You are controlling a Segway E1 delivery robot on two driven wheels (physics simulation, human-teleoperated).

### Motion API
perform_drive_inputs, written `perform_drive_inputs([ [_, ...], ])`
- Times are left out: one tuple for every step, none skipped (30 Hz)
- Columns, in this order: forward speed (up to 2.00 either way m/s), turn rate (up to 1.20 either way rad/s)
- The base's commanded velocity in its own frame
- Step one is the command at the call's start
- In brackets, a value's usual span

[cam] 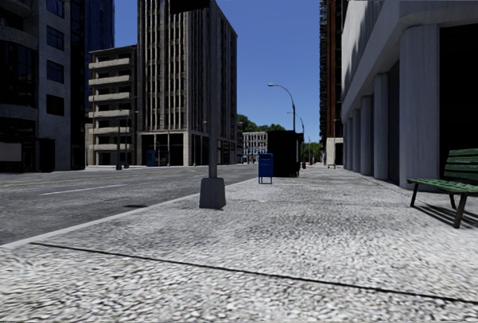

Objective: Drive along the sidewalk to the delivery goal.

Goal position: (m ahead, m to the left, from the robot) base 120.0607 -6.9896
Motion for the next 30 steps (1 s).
perform_drive_inputs([
  [0.00, 0.79],
  [0.00, 0.79],
  [0.00, 0.79],
  [0.00, 0.78],
  [0.00, 0.00],
  [0.00, 0.00],
  [0.00, 0.00],
  [0.00, 0.00],
  [0.00, 0.00],
  [0.58, 0.00],
  [0.92, 0.00],
  [1.07, 0.00],
  [1.07, 0.00],
  [1.26, 0.00],
  [1.34, -0.27],
  [1.45, -0.75],
  [1.54, -1.20],
  [1.59, -1.20],
  [1.59, -1.20],
  [1.62, -1.20],
  [1.62, -1.20],
  [1.62, -1.20],
  [1.62, -1.20],
  [1.63, -1.20],
  [1.68, -1.20],
  [1.80, -1.20],
  [1.86, -1.20],
  [1.88, -1.10],
  [1.88, -1.10],
  [1.89, -1.01],
])
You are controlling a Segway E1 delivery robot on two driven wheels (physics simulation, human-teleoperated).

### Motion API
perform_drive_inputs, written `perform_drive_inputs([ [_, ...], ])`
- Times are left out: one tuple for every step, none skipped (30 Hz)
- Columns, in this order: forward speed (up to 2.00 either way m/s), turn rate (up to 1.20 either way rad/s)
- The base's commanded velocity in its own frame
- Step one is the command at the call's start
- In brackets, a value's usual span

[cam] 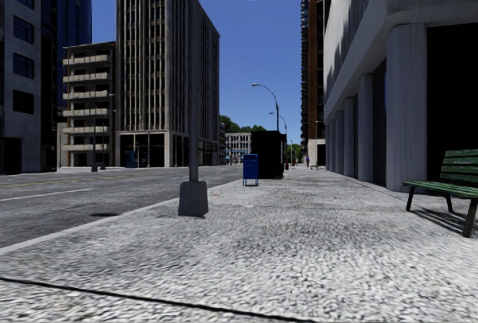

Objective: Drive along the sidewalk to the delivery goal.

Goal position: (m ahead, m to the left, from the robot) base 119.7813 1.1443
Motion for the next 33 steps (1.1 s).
perform_drive_inputs([
  [1.89, -0.08],
  [1.89, 0.00],
  [1.89, 0.00],
  [1.89, 0.00],
  [1.89, 0.00],
  [1.89, 0.00],
  [1.89, 0.00],
  [1.89, 0.00],
  [1.89, 0.00],
  [1.89, 0.00],
  [1.89, 0.00],
  [1.89, 0.00],
  [1.89, 0.00],
  [1.89, 0.00],
  [1.89, 0.00],
  [1.89, 0.00],
  [1.90, 0.00],
  [1.90, 0.00],
  [1.90, 0.00],
  [1.90, 0.00],
  [1.90, 0.00],
  [1.90, 0.00],
  [1.90, 0.00],
  [1.90, 0.00],
  [1.90, 0.00],
  [1.90, 0.00],
  [1.90, 0.00],
  [1.90, 0.00],
  [1.90, 0.00],
  [1.90, 0.00],
  [1.90, 0.00],
  [1.90, 0.00],
  [1.90, 0.00],
])
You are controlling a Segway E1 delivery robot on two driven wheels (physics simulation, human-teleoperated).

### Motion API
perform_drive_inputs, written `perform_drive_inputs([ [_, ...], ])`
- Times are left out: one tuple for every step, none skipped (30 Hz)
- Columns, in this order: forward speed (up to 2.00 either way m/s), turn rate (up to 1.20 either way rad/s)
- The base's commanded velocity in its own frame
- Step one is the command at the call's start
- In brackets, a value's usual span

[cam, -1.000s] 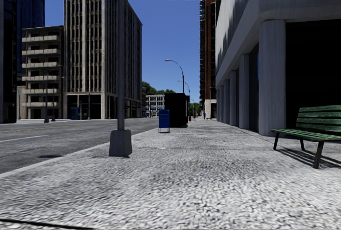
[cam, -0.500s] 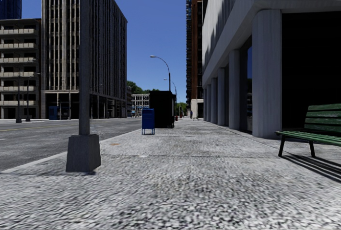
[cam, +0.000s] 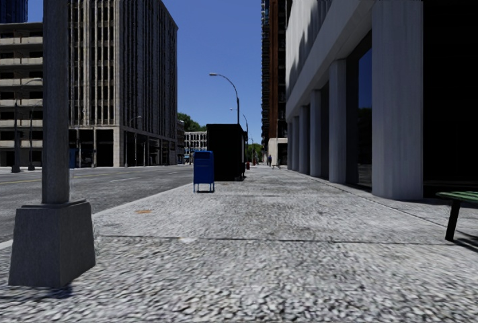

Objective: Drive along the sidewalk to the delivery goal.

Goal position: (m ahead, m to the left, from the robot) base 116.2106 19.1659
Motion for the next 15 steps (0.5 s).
perform_drive_inputs([
  [1.90, 0.00],
  [1.91, 0.00],
  [1.91, 0.00],
  [1.91, 0.00],
  [1.91, 0.00],
  [1.91, 0.00],
  [1.91, 0.00],
  [1.91, 0.00],
  [1.91, 0.00],
  [1.91, 0.00],
  [1.91, 0.00],
  [1.91, 0.00],
  [1.91, 0.00],
  [1.91, 0.00],
  [1.91, 0.00],
])
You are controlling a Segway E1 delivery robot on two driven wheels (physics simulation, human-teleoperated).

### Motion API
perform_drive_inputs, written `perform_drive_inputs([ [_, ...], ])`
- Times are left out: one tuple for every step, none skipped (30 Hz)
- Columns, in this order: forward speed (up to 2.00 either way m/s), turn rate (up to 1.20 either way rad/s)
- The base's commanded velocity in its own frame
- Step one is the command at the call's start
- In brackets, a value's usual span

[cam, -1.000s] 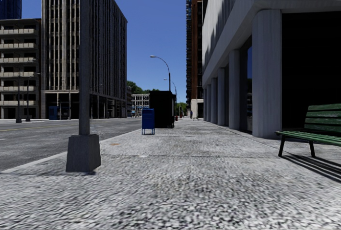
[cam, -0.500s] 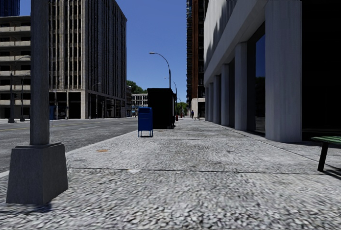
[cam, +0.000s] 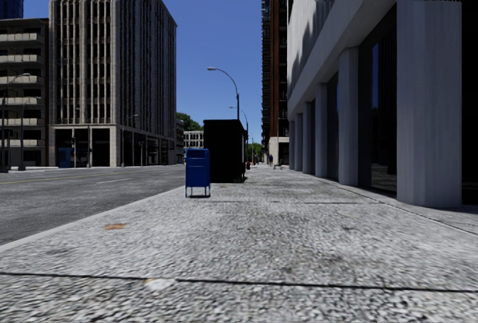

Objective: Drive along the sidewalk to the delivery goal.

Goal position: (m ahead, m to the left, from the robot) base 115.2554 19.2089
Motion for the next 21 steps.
perform_drive_inputs([
  [1.91, 0.00],
  [1.91, 0.00],
  [1.91, 0.00],
  [1.91, 0.00],
  [1.91, 0.00],
  [1.91, 0.00],
  [1.91, 0.00],
  [1.91, 0.00],
  [1.91, 0.00],
  [1.91, 0.00],
  [1.91, 0.00],
  [1.91, 0.00],
  [1.91, 0.00],
  [1.93, 0.00],
  [2.00, 0.00],
  [2.00, 0.00],
  [2.00, 0.00],
  [2.00, 0.00],
  [2.00, 0.00],
  [2.00, 0.00],
  [2.00, 0.00],
])
